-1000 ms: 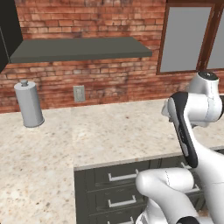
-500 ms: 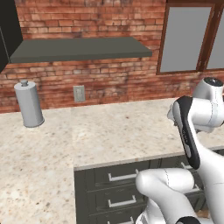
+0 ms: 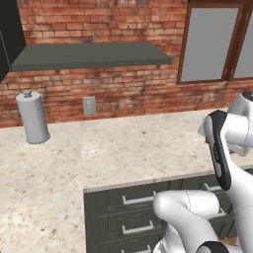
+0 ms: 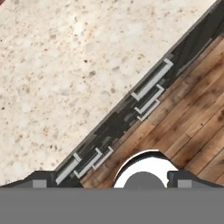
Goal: Take the tongs from the drawer on the right and place them on the dining counter next to the tray containing the kebab skewer.
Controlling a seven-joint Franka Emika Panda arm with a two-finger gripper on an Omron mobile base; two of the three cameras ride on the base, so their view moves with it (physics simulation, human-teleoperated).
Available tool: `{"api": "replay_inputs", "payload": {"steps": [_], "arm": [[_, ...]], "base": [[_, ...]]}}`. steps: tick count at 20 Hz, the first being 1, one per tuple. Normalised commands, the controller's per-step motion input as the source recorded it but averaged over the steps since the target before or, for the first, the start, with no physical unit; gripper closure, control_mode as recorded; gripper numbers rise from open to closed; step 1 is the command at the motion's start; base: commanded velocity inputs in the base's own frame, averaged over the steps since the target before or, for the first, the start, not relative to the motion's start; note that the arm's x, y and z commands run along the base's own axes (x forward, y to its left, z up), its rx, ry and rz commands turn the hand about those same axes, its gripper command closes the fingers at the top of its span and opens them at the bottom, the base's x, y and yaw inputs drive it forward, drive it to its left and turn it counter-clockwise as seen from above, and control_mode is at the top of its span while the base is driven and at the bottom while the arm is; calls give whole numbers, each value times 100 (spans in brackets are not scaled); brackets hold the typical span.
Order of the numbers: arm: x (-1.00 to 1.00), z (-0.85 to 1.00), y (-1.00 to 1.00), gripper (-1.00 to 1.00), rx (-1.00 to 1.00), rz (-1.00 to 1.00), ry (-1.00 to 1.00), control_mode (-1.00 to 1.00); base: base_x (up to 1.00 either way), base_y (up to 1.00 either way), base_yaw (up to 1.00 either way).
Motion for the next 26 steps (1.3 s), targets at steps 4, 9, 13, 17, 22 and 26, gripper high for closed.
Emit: {"api": "replay_inputs", "payload": {"steps": [4,9,13,17,22,26], "arm": [[0,-22,-28,-100,15,-16,0,-100],[0,-25,-5,-100,5,-18,0,-100],[-19,-23,-26,-100,6,-10,0,-100],[-25,-20,-50,-100,15,-6,0,-100],[-7,-17,-52,-100,13,-2,0,-100],[-5,-17,-42,-100,8,0,-1,-100]], "base": [[0,0,0],[0,0,0],[0,0,0],[0,0,0],[0,0,0],[0,0,0]]}}
